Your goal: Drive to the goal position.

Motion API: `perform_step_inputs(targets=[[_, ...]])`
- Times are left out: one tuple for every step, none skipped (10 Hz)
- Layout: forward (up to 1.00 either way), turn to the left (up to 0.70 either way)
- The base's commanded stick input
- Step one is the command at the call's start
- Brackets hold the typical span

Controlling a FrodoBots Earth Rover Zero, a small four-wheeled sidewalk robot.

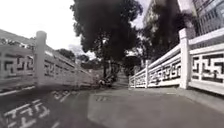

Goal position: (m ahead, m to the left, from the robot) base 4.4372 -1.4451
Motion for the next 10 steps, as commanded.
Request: perform_step_inputs(targets=[[0.70,0.00],[0.70,0.00],[0.70,0.00],[0.70,0.00],[0.70,0.00],[0.70,0.00],[0.70,0.00],[0.70,0.00],[0.70,0.00],[0.70,0.00]])
